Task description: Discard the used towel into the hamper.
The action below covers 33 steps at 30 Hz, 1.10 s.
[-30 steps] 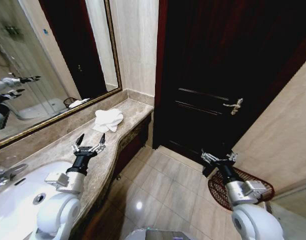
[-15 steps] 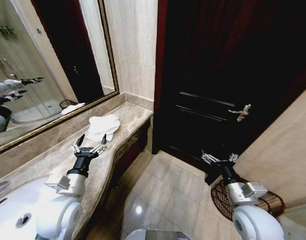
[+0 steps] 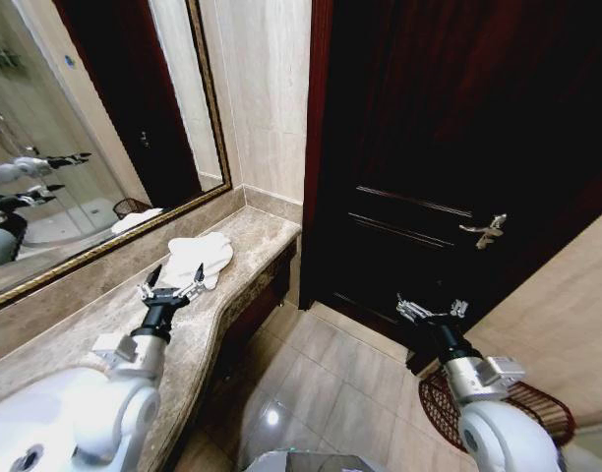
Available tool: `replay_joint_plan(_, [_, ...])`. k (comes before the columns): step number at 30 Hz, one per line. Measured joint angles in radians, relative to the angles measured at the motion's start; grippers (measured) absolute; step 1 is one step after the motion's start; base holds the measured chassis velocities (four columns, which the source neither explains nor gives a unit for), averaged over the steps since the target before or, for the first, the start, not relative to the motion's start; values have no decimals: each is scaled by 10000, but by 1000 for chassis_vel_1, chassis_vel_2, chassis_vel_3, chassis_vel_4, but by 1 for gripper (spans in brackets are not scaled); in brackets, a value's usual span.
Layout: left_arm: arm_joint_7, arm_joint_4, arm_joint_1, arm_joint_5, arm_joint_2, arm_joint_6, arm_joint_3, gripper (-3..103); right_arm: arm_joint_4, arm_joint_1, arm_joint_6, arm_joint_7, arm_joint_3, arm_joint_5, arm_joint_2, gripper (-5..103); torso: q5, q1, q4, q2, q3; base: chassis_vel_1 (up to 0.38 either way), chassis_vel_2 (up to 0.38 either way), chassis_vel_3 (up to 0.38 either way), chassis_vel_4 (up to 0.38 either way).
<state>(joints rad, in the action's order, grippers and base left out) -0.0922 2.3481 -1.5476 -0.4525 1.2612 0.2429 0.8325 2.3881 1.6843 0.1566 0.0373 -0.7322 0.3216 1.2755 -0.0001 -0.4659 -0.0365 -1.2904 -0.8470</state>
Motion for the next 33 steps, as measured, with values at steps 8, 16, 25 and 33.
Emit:
replay_joint_plan(8, [-1840, -600, 1574, -2147, -1434, 2192, -225, 100, -339, -124, -140, 0, 56, 148, -346, 100, 0, -6, 0, 1, -2, 0, 0, 0, 0])
replay_joint_plan(16, [-3216, -2242, 3049, -4036, -2761, 3445, -662, 100, -1156, -395, -357, -75, 29, 278, -550, 100, -2, -6, -2, 1, -3, 0, 0, 0, 0])
replay_joint_plan(25, [-3124, -4912, 5701, -5280, -4167, 3712, -2249, 100, -1713, -365, -683, 46, -140, -62, -370, 100, -2, -7, 2, 2, -3, 0, 0, 0, 0])
replay_joint_plan(33, [-3806, -6306, 7177, -6592, -4324, 4463, -3587, 100, -1495, -381, -562, 186, -162, -227, -208, 100, -1, -7, -2, 2, -3, 0, 0, 0, 0])
